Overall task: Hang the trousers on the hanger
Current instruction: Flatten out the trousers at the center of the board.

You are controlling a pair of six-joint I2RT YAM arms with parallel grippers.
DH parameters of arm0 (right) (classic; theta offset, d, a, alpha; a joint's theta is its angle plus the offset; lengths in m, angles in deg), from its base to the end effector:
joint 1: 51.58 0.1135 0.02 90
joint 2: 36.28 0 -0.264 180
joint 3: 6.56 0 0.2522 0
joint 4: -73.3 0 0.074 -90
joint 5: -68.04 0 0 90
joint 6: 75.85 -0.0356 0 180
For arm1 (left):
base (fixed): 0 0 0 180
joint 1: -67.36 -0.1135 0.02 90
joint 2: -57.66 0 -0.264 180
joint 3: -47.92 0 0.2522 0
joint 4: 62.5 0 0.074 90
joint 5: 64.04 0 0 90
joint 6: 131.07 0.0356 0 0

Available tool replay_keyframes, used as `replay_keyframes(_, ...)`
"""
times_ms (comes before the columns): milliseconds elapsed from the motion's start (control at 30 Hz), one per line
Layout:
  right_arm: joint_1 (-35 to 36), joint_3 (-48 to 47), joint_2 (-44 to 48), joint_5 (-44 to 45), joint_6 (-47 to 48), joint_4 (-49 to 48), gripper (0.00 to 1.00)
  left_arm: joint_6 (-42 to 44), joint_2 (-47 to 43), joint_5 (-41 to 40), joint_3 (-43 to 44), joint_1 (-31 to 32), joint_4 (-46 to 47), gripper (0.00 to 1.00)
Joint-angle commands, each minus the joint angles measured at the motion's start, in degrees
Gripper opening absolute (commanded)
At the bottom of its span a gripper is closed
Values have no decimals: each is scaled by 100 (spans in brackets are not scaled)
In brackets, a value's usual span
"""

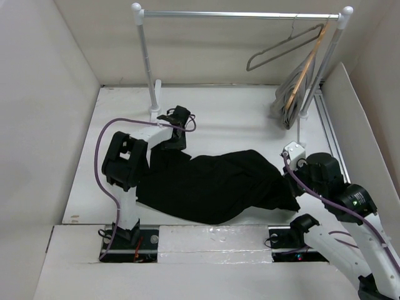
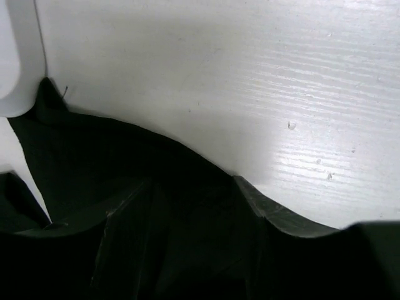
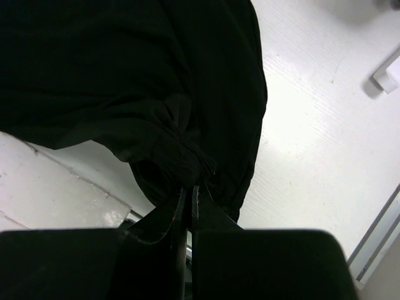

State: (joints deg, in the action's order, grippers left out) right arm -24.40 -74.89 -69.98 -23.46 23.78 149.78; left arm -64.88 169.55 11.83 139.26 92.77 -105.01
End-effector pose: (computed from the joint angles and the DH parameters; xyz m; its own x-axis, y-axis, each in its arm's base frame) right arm 0.0792 0.0417 0.3302 -0.5059 -0.4477 -0.7373 -0.5666 0.8170 -0.1074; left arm 0.3684 -0.1654 0.1732 -0.8644 -0.0228 -0.5024 -0.0358 0.9992 0.0162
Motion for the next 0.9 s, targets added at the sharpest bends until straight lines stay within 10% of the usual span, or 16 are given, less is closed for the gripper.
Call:
replay_keyframes(0, -11, -107, 56, -44, -119, -524, 0, 61, 139, -151, -208, -71, -201, 48)
replay_keyframes(67, -11, -185, -6, -9, -110, -594, 0, 79, 148, -134, -208, -71, -192, 29)
replay_keyframes(100, -11, -221, -41, -17, -110, -612, 0, 70, 131, -143, -174, -71, -210, 0)
replay_keyframes(400, -11, -923, -339, 114, 21, -954, 0, -317, -1652, 287, 1618, -518, -754, 0)
replay_keyframes(867, -11, -1716, -920, 580, 496, -1543, 0, -1424, -2190, 1206, 3370, -3938, -210, 0)
